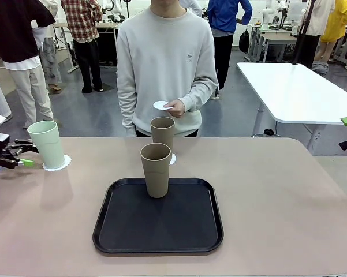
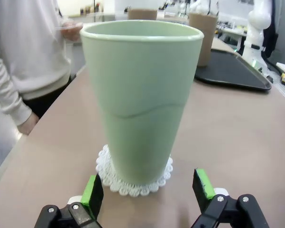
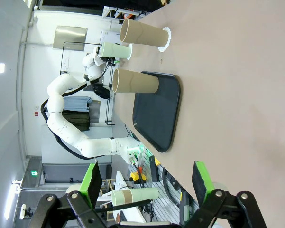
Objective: Place coasters on the table and set cups on them.
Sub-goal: Take one Reusable plastic cup from the Flat Tray and place it on a coaster set by the human.
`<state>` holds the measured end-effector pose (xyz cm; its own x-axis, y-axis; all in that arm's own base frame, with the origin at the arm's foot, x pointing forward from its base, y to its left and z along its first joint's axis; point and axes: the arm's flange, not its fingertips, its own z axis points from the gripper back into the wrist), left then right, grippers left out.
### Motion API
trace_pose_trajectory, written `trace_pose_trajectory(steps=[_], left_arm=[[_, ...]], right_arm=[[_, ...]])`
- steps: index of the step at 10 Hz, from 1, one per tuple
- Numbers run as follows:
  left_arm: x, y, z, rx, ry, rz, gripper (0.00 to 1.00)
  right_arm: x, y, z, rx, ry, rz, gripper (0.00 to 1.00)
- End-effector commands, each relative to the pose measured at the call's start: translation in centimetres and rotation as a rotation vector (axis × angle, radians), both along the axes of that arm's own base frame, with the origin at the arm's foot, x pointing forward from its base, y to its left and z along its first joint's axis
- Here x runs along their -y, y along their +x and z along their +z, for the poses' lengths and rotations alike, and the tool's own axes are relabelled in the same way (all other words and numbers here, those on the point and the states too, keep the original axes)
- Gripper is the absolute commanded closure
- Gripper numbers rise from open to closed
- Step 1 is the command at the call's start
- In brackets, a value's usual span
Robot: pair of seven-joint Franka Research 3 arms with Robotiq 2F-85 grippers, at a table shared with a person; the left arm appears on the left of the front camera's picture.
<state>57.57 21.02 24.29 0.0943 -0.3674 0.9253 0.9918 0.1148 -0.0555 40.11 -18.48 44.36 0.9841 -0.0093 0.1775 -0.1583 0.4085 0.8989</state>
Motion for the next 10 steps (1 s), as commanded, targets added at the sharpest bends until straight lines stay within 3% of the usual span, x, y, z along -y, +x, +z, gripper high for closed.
trace_pose_trajectory(steps=[1,2,3,6,10], left_arm=[[-1.6,-2.0,5.9,-0.166,0.139,0.142,0.0],[-1.8,-3.0,9.3,-0.248,0.2,0.227,0.0],[-1.6,-4.4,13.4,-0.395,0.375,0.32,0.0],[0.6,-5.9,21.2,-0.473,0.519,0.375,0.0],[9.3,-7.3,27.3,-0.572,0.803,0.403,0.0]], right_arm=[[-0.1,0.1,0.0,0.011,0.003,-0.003,0.0],[-0.1,0.1,0.0,0.011,0.003,-0.003,0.0],[-0.1,0.1,0.0,0.011,0.003,-0.003,0.0],[-0.1,0.1,0.0,0.011,0.003,-0.003,0.0],[-0.1,0.1,0.0,0.011,0.003,-0.003,0.0]])
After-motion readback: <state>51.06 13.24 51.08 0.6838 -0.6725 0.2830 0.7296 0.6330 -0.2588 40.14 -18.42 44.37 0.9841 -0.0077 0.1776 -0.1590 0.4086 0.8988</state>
